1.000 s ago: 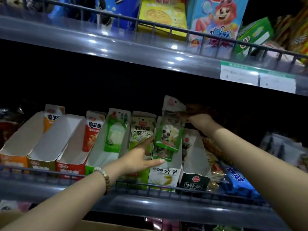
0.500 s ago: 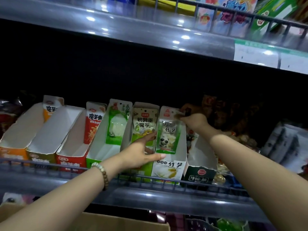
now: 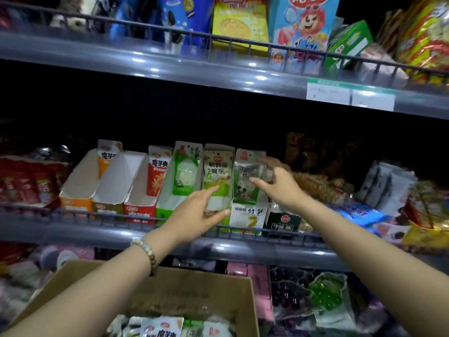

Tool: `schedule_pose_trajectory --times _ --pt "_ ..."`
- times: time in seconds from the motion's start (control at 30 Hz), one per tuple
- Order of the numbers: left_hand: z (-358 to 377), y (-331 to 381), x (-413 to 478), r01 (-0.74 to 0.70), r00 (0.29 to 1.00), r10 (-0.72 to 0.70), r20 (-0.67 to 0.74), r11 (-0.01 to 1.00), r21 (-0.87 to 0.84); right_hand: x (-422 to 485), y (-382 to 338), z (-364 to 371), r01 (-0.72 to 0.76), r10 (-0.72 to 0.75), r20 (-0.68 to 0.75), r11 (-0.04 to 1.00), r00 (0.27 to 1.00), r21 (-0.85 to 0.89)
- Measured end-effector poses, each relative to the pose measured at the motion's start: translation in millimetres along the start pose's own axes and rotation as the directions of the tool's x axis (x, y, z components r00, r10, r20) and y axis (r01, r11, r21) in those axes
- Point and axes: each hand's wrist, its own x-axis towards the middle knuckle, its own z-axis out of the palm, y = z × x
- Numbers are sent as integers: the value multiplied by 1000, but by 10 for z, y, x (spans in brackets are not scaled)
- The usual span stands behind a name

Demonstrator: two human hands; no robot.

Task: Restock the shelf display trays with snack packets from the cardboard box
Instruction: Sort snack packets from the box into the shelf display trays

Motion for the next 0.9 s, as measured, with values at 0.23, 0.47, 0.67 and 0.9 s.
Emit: schedule_pose_trajectory --times 0.23,0.47,0.67,0.9 --pt "-41 -435 -1096 106 990 -117 79 985 138 -1031 -130 806 78 -94 228 994 969 78" --pt "256 -1146 -2029 315 872 -396 289 904 288 -1782 2 1790 -67 31 402 995 915 75" --pt "535 -1546 -2458 518 707 -572 417 819 245 -2157 223 2467 -449 356 601 893 715 6" --pt "766 -1958 -2416 591 560 -606 565 770 240 -2218 509 3000 -804 603 627 592 493 63"
